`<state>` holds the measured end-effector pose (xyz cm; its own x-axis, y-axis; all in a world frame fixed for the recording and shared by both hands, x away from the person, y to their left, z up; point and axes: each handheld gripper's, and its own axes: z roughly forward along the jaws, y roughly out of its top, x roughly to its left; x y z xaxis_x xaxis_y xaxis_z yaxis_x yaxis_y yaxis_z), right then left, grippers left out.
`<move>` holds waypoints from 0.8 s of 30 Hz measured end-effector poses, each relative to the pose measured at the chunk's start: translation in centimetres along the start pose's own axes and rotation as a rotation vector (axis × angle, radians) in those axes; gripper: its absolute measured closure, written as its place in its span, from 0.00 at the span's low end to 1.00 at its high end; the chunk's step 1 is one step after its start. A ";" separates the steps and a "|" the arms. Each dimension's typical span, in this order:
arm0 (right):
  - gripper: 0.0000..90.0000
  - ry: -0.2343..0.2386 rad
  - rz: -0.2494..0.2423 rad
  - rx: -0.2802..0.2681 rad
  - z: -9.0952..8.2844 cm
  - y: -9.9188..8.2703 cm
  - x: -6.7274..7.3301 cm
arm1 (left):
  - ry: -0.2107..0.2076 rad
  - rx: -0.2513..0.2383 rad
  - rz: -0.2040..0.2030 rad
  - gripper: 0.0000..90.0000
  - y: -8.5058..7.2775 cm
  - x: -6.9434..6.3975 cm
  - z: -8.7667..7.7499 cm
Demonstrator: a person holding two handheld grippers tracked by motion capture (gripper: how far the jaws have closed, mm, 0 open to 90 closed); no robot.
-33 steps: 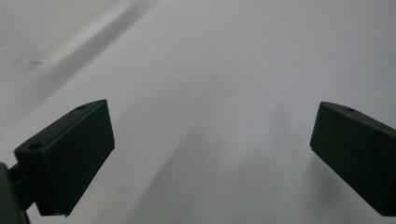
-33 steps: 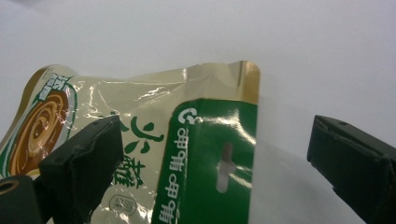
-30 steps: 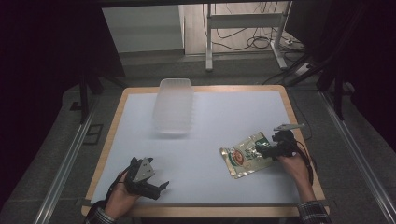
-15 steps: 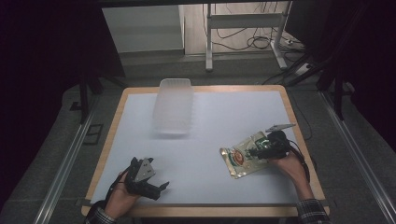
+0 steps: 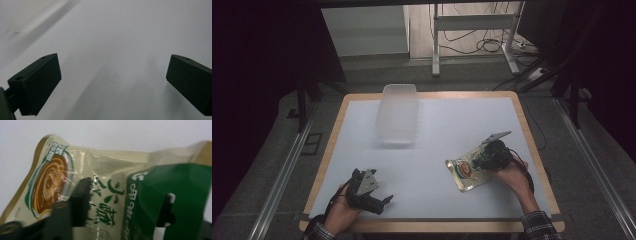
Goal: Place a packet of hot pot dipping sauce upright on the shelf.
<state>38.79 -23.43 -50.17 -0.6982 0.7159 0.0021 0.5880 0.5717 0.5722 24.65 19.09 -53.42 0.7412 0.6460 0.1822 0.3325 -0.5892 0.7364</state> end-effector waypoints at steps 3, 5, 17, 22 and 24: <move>0.84 -0.027 -0.026 0.015 -0.1 0.2 0.6 | 0.000 0.002 0.002 0.00 0.0 0.0 0.0; 0.94 -0.039 -0.025 0.015 -0.1 0.2 0.8 | 0.001 0.003 0.004 0.00 0.0 -0.1 0.0; 0.99 -0.016 -0.012 -0.064 -1.6 0.6 1.1 | 0.010 -0.002 0.001 0.00 0.0 0.0 -0.1; 0.99 0.004 -0.013 -0.111 -2.8 1.0 1.4 | 0.016 0.000 0.006 0.00 0.0 -0.1 -0.1; 0.99 0.012 -0.019 -0.124 -3.3 1.2 1.6 | 0.018 -0.001 0.007 0.00 0.0 0.0 -0.1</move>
<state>37.05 -22.90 -46.78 -0.7135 0.7007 -0.0004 0.5203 0.5303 0.6694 24.56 19.09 -53.34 0.7330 0.6506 0.1985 0.3273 -0.5931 0.7356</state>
